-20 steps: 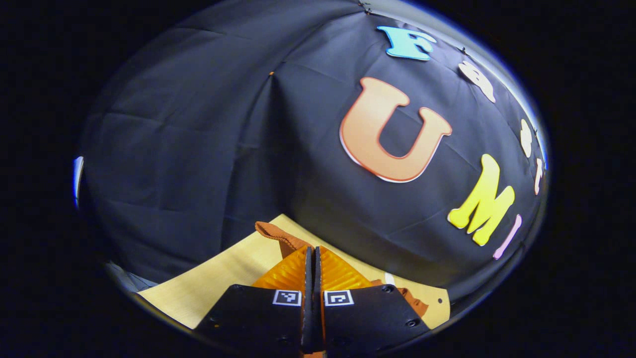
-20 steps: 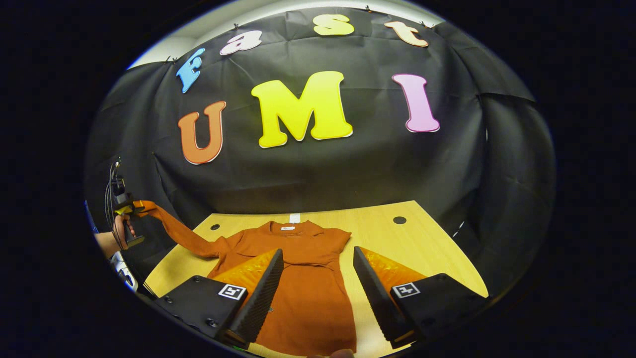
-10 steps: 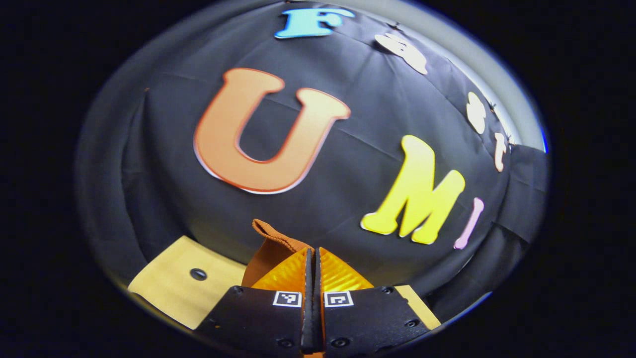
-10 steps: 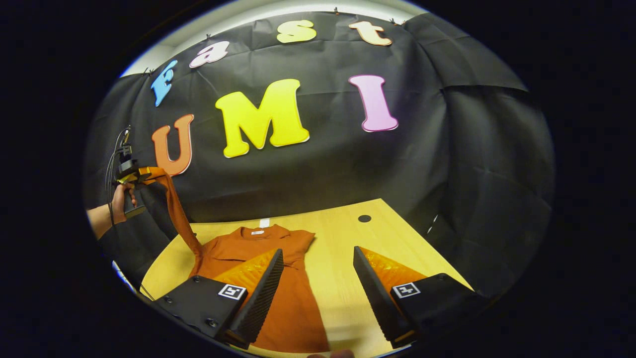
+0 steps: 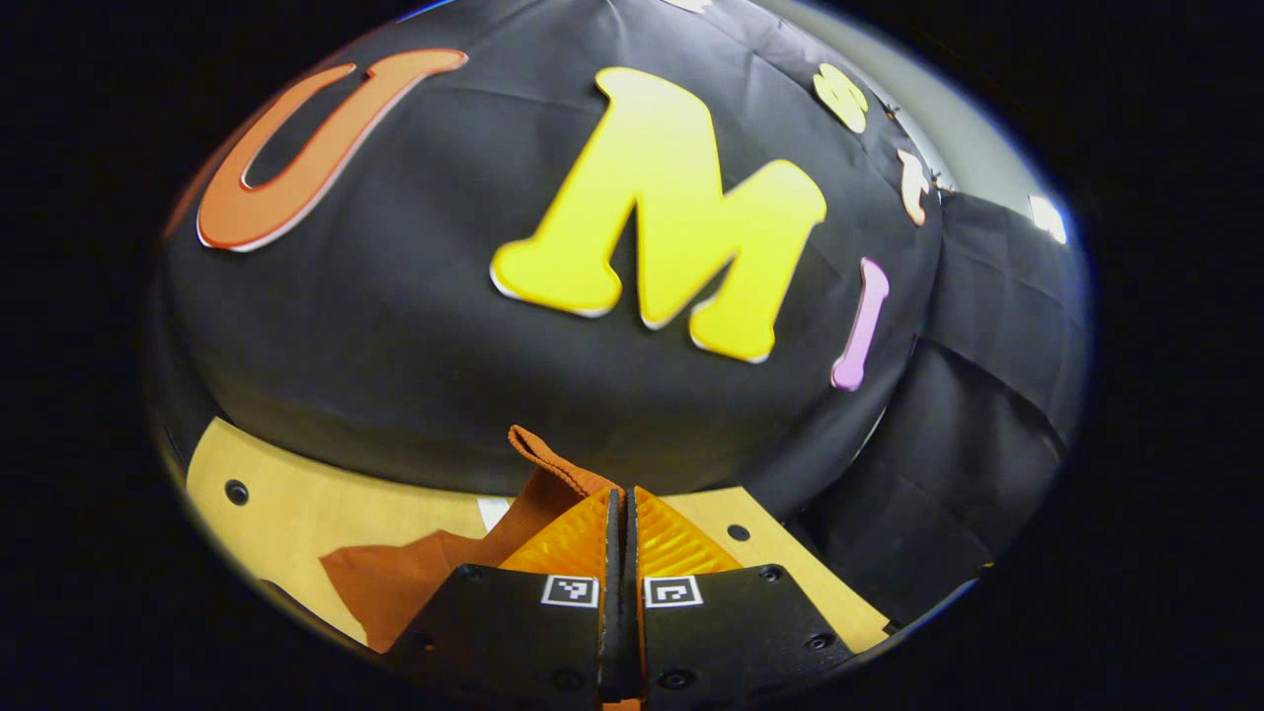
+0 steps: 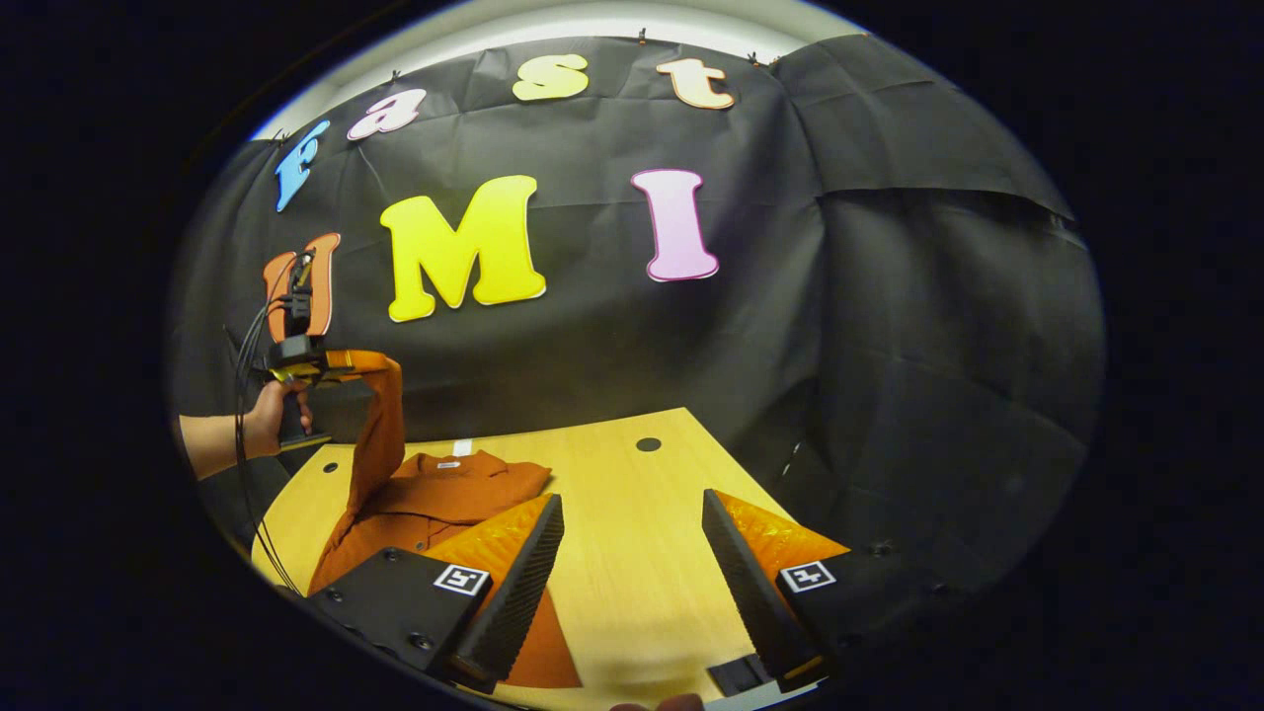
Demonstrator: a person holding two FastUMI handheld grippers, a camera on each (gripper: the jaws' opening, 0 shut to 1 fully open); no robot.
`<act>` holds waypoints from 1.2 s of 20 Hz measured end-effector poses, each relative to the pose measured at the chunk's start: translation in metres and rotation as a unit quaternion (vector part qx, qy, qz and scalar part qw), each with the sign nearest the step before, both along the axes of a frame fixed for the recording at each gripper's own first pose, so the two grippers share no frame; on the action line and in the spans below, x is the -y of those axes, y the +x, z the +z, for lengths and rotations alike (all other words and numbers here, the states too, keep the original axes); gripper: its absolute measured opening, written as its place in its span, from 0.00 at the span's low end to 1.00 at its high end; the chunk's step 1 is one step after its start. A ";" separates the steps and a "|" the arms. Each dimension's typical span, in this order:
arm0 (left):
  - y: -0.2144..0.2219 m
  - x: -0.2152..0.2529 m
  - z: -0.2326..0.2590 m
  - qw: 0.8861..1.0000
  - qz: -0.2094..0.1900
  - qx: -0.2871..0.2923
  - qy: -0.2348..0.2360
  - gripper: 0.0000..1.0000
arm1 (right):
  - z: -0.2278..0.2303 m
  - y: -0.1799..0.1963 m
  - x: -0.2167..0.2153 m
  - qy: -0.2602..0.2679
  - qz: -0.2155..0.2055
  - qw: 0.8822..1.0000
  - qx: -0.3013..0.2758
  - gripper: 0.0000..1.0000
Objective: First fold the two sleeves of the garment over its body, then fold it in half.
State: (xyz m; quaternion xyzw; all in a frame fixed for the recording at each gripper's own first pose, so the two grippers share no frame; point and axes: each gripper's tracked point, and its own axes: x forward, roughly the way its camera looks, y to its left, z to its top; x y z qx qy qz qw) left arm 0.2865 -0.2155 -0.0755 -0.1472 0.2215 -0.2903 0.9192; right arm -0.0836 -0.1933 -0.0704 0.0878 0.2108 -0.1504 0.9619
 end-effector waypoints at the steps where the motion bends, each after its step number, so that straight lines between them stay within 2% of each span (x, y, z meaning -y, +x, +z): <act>1: -0.007 0.016 -0.022 1.000 -0.012 -0.015 0.011 0.03 | 0.001 -0.006 0.006 -0.004 -0.006 1.000 -0.002 0.91; 3: -0.026 0.057 -0.087 0.996 -0.045 -0.046 0.058 0.03 | 0.000 -0.018 0.022 -0.015 -0.020 1.000 -0.011 0.91; 7: -0.055 0.111 -0.175 0.983 -0.086 -0.071 0.148 0.03 | -0.007 -0.028 0.041 -0.018 -0.029 0.999 -0.031 0.91; 9: -0.058 0.120 -0.203 0.977 -0.078 -0.084 0.182 0.03 | -0.006 -0.031 0.048 -0.020 -0.033 0.999 -0.034 0.91; 10: -0.057 0.124 -0.221 0.973 -0.052 -0.096 0.202 0.03 | -0.008 -0.033 0.053 -0.026 -0.029 0.998 -0.039 0.91; 13: -0.063 0.131 -0.223 0.978 -0.008 -0.097 0.185 0.06 | -0.008 -0.031 0.052 -0.030 -0.016 0.998 -0.044 0.91; 15: -0.073 0.135 -0.205 0.985 0.003 -0.111 0.131 0.10 | -0.008 -0.020 0.048 -0.026 -0.003 0.999 -0.037 0.91; 17: -0.085 0.141 -0.177 0.990 0.000 -0.119 0.076 0.23 | -0.008 -0.006 0.039 -0.021 0.012 0.999 -0.029 0.91; 19: -0.088 0.107 -0.116 0.996 0.030 -0.059 0.067 0.97 | 0.001 0.024 0.011 -0.010 0.048 0.999 -0.001 0.91; 22: -0.104 0.054 -0.036 0.995 0.073 0.020 0.059 0.99 | 0.016 0.059 -0.038 -0.001 0.100 0.994 0.037 0.90; 24: -0.123 0.006 0.014 0.990 0.106 0.066 0.061 0.99 | 0.028 0.080 -0.078 0.005 0.141 0.988 0.065 0.91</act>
